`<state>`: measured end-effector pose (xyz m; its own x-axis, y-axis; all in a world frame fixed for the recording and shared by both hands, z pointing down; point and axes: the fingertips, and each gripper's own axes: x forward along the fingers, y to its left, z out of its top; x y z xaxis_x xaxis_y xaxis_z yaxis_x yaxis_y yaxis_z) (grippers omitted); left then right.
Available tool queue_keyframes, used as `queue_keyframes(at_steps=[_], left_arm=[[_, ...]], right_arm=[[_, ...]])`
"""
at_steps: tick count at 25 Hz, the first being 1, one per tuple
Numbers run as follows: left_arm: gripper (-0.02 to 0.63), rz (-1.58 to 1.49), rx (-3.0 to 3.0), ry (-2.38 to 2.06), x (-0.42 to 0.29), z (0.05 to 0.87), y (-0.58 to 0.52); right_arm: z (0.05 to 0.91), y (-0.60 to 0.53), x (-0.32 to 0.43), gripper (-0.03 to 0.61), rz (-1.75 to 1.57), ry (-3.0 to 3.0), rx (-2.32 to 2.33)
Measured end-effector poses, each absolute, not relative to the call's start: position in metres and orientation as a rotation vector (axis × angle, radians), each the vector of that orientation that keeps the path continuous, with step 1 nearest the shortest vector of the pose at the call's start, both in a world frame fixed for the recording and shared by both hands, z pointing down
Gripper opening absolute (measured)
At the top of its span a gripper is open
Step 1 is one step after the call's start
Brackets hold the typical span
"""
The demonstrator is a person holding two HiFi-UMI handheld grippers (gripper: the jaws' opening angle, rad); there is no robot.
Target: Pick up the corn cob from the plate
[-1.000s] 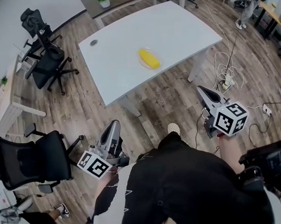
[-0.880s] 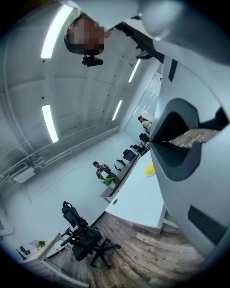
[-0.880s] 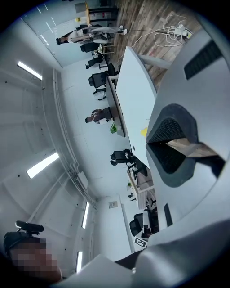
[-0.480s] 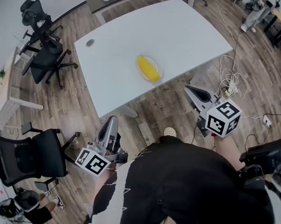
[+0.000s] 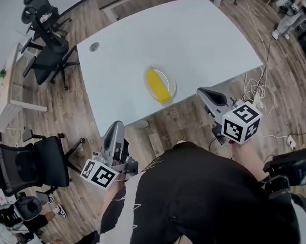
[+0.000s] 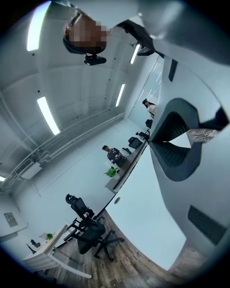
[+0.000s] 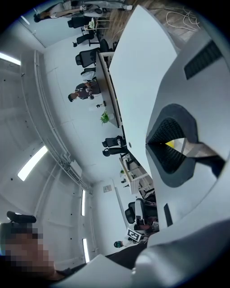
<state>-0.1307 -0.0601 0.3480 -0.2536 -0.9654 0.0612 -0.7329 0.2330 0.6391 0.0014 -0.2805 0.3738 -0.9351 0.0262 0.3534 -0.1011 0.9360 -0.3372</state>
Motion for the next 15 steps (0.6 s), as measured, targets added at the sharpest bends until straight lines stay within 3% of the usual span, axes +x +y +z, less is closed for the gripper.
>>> queue_keyframes(at_steps=[15], left_arm=[[0.013,-0.652,1.559,-1.903,-0.199,0.385,-0.052]], right_arm=[[0.404,-0.258,-0.084,0.014,0.64,-2.673,0.08]])
